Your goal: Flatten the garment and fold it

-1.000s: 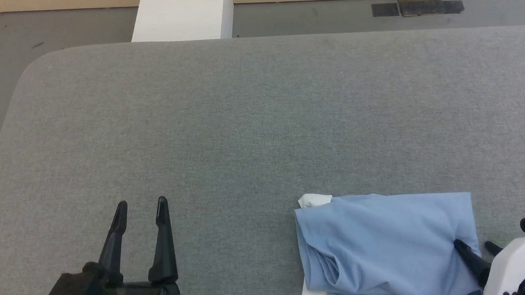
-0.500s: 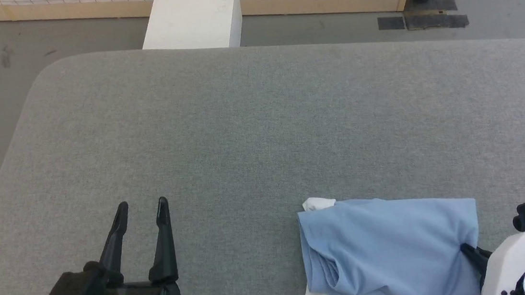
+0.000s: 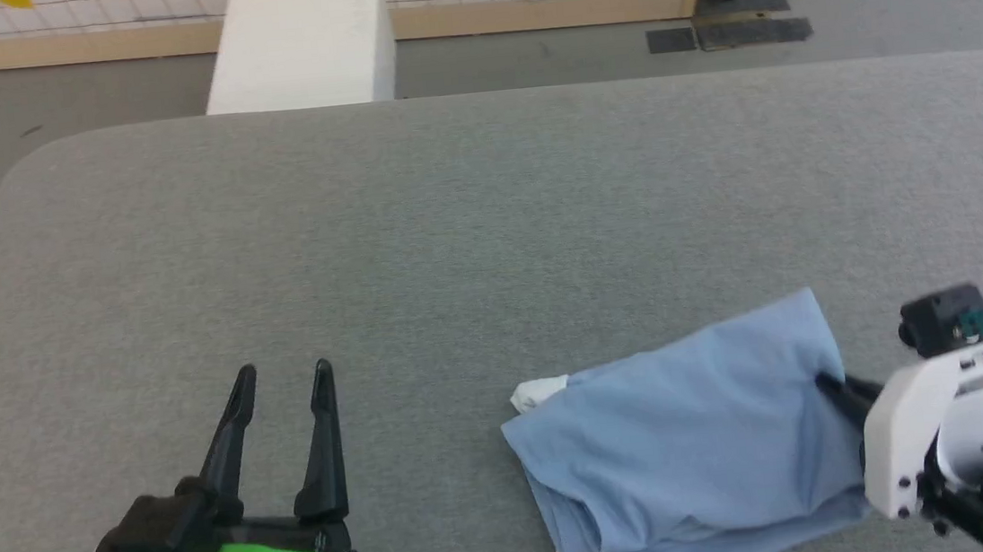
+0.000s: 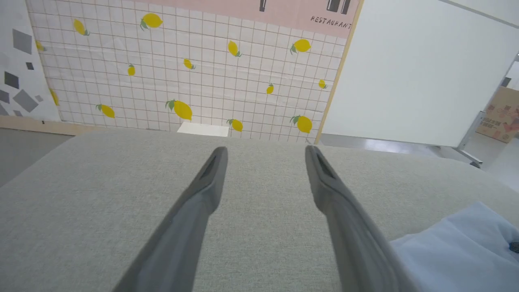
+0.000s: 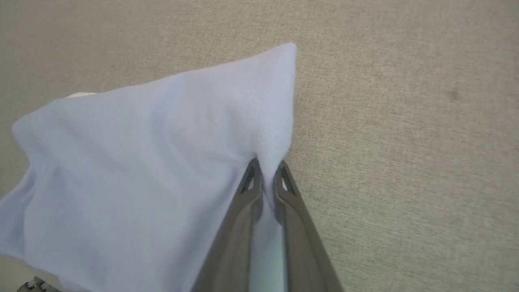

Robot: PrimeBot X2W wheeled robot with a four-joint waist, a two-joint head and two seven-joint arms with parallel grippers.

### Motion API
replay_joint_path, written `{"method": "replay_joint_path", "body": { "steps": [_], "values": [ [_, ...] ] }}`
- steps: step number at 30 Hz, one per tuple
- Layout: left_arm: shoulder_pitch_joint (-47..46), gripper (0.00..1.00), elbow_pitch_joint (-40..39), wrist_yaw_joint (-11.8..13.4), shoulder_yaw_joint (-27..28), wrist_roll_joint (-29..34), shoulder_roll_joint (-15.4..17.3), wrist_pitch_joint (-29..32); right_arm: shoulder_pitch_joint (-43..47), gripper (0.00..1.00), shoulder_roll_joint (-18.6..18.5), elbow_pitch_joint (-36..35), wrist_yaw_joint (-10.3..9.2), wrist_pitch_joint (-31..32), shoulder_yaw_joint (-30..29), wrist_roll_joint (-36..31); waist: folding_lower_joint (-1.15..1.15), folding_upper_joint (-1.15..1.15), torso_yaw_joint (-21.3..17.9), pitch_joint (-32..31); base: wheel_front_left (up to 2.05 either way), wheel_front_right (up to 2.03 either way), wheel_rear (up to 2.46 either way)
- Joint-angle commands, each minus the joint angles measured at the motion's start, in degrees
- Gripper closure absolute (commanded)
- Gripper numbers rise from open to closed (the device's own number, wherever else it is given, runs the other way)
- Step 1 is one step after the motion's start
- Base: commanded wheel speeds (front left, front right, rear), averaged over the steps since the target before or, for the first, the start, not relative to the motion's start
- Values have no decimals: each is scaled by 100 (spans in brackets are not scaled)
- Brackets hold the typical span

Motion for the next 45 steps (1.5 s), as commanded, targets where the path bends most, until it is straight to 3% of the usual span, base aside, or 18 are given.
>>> {"method": "replay_joint_path", "body": {
  "steps": [1, 12, 21, 30, 39, 45],
  "values": [
    [-163, 0, -32, -18, -26, 85, 32, 25, -216, 100, -113, 17, -9, 26, 46, -46, 0, 0, -246, 152, 0, 0, 0],
    [-690, 0, -273, -39, -142, 281, 129, 223, -1412, 100, -1096, 281, -9, 25, 360, -93, 0, 0, -1023, 751, 0, 0, 0],
    [-875, 0, -602, 54, -40, 404, 300, 409, -2151, 100, -2224, 304, -9, 113, 593, -173, 0, 0, -1486, 1170, 0, 0, 0],
    [-1109, 0, -1040, 113, 47, 612, 526, 620, -2626, 100, -3069, 651, -9, -74, 654, -227, 0, 0, -1615, 1713, 0, 0, 0],
    [-1446, 0, -1699, 118, 55, 850, 752, 991, -2985, 100, -3706, 1362, -9, -672, 483, -545, 0, 0, -1651, 2259, 0, 0, 0],
    [-1666, 0, -2008, 90, -3, 1007, 871, 1258, -3192, 100, -3870, 1972, -9, -1101, 205, -884, 0, 0, -1669, 2613, 0, 0, 0]
  ]
}}
